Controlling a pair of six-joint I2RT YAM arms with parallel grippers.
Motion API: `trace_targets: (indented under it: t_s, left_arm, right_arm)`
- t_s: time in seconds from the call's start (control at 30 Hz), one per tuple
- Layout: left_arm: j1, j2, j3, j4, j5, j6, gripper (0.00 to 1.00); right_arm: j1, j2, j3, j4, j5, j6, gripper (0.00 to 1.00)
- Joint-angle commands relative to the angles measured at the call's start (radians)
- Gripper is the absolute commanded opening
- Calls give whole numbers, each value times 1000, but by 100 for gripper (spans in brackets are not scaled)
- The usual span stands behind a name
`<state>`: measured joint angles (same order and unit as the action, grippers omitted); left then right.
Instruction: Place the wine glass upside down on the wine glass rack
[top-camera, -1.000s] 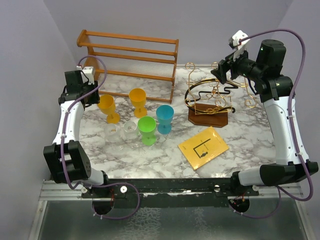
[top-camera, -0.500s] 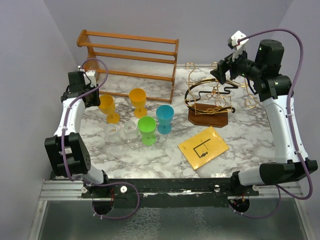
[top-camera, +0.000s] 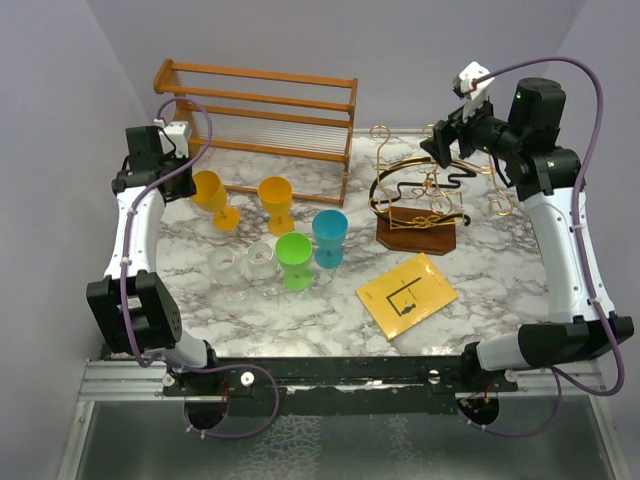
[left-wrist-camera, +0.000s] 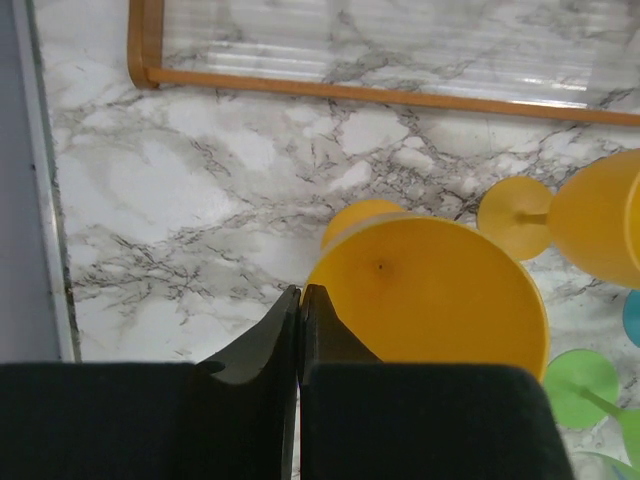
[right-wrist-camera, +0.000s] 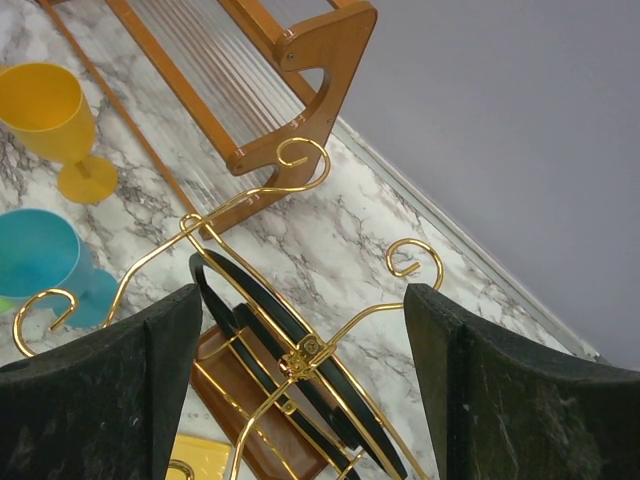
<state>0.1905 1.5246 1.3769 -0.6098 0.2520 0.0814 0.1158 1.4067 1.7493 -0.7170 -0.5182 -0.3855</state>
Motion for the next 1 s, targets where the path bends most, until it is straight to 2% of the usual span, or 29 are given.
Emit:
trace_targets:
  t_s: [0.0,0.23,0.47,0.57,0.73,0.97]
  left_arm:
    - [0,-83,124,-66,65,28,0]
    - [-5,-144,346,-158,228,-21,0]
    - [-13,-125,495,8,512,-281,0]
    - [-39,-79,533,102,590,-411,0]
    - [-115,-29,535,293,580,-560,0]
    - [-268,51,603,384,493,-549,0]
  right_arm:
    - [-4,28,56,26,-35,-40,82]
    - [-2,65,136,93,-140,96,82]
    - [100,115,183,160,8,210,81]
    - [149,139,188,179,7,265,79]
    - [195,185,199,205,-47,374,78]
    - [224,202,145,265,-118,545,78]
